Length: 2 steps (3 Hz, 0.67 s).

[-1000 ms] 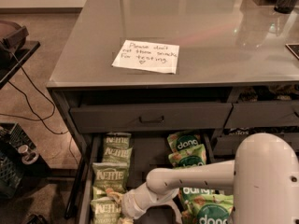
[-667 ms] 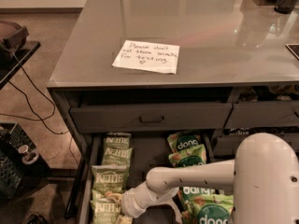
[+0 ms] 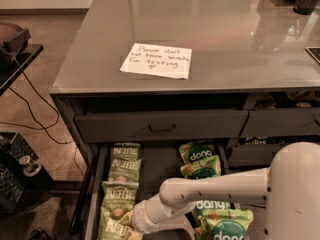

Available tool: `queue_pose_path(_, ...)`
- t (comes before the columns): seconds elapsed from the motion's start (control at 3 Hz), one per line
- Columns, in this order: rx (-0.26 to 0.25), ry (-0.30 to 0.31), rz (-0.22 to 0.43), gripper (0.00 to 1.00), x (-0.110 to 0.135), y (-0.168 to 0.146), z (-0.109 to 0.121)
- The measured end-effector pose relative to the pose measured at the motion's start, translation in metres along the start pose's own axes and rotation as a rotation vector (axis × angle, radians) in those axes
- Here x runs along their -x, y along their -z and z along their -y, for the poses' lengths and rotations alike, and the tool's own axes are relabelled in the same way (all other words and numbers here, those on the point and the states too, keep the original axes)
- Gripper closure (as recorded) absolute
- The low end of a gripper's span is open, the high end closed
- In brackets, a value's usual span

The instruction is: Pick green jalapeno chip bag from middle drawer and place on counter

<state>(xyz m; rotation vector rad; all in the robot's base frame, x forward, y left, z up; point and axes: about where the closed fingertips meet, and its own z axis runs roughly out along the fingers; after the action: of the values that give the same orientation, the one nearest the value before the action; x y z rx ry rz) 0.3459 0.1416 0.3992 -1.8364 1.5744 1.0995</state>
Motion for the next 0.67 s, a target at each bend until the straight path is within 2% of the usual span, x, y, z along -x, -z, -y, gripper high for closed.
queue_pose_path(0.33, -0.067, -0.035, -0.034, 1.0, 0.029, 0.043, 0.002)
queue_pose_path(0.67, -0.126, -0.048, -0.062, 1.0, 0.061, 0.092, 0.008)
